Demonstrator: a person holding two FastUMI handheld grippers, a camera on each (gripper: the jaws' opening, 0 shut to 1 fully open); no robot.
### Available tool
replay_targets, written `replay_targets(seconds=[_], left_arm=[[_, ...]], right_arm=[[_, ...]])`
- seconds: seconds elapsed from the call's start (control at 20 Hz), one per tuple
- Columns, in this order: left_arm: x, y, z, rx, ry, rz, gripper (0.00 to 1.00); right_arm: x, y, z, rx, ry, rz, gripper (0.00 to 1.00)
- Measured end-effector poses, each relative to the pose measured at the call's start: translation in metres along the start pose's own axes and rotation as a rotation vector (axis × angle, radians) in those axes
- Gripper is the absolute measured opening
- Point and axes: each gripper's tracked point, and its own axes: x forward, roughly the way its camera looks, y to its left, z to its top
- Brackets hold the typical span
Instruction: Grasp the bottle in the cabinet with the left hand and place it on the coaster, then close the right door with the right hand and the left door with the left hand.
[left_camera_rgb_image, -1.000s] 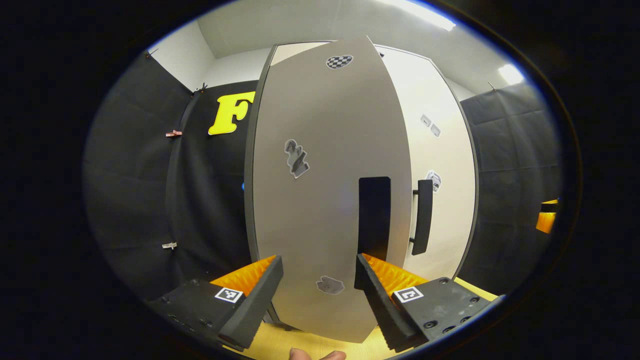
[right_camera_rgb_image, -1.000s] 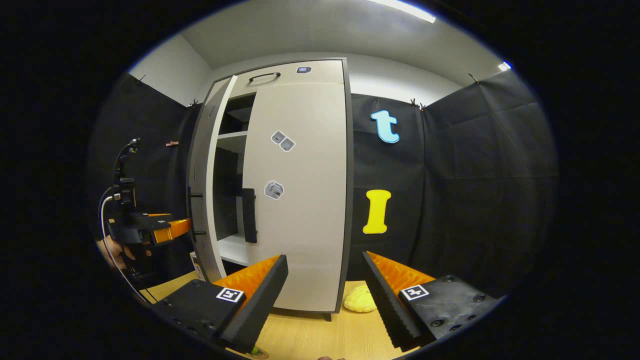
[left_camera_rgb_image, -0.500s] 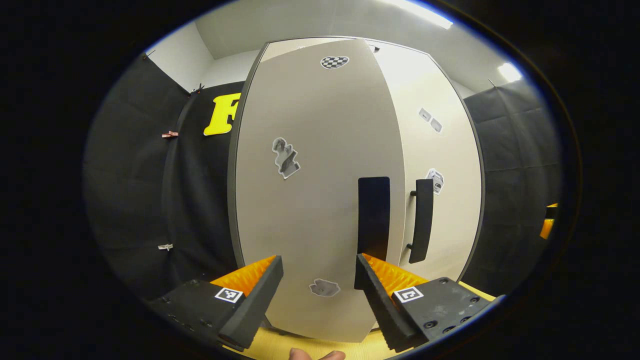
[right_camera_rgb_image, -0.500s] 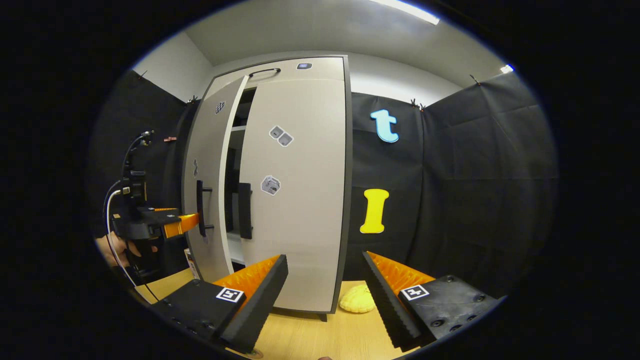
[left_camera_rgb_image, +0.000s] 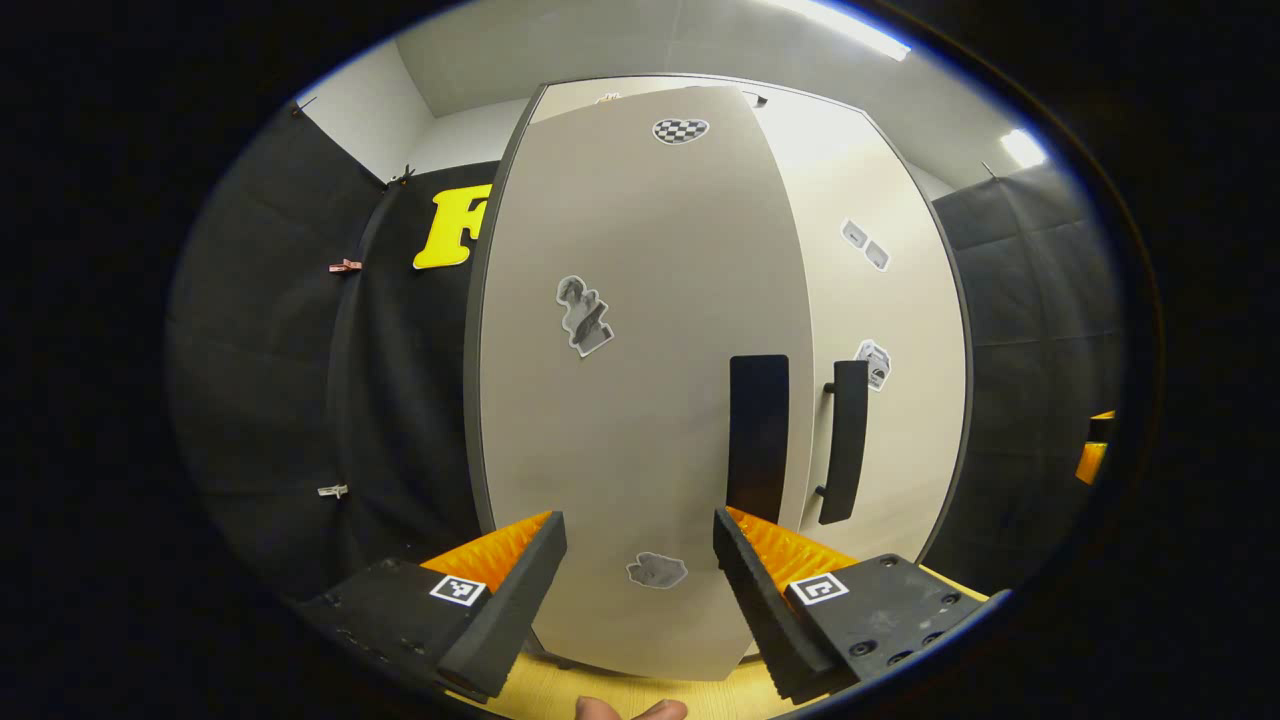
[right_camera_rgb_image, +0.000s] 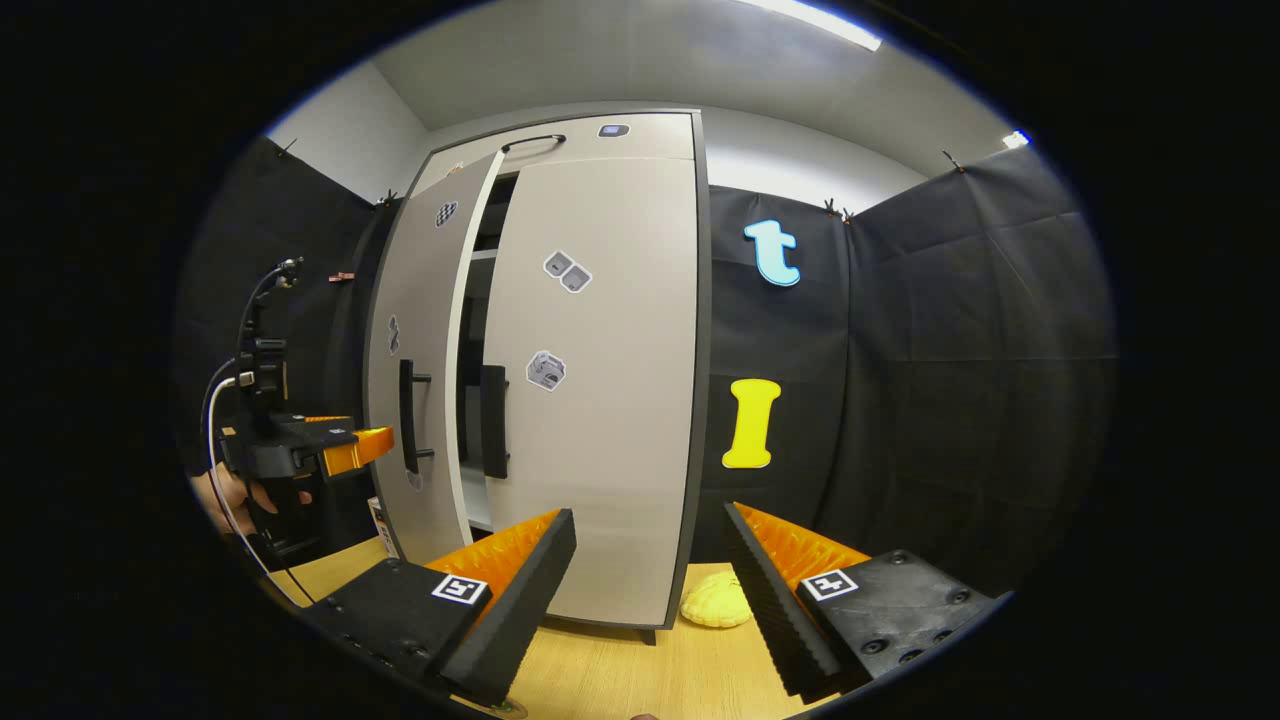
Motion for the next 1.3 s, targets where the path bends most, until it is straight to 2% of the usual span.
replay_targets(seconds=[0.25, 0.65, 0.95, 1.15, 1.3], left_arm=[[-0.024, 0.005, 0.005, 0.010, -0.007, -0.001, 0.95], [-0.086, 0.029, 0.017, 0.015, 0.008, 0.031, 0.94], [-0.134, 0.042, 0.031, 0.058, -0.025, 0.054, 0.95], [-0.160, 0.044, 0.027, 0.047, -0.020, 0.053, 0.95], [-0.174, 0.036, 0.021, 0.022, -0.014, 0.019, 0.95]], right_arm=[[-0.005, 0.009, 0.006, 0.028, -0.007, 0.006, 0.98], [-0.017, 0.029, 0.015, 0.049, -0.023, 0.015, 0.98], [-0.026, 0.041, 0.017, 0.059, -0.018, 0.006, 0.98], [-0.037, 0.050, 0.017, 0.061, -0.015, 0.000, 0.98], [-0.047, 0.056, 0.019, 0.067, -0.018, -0.003, 0.98]])
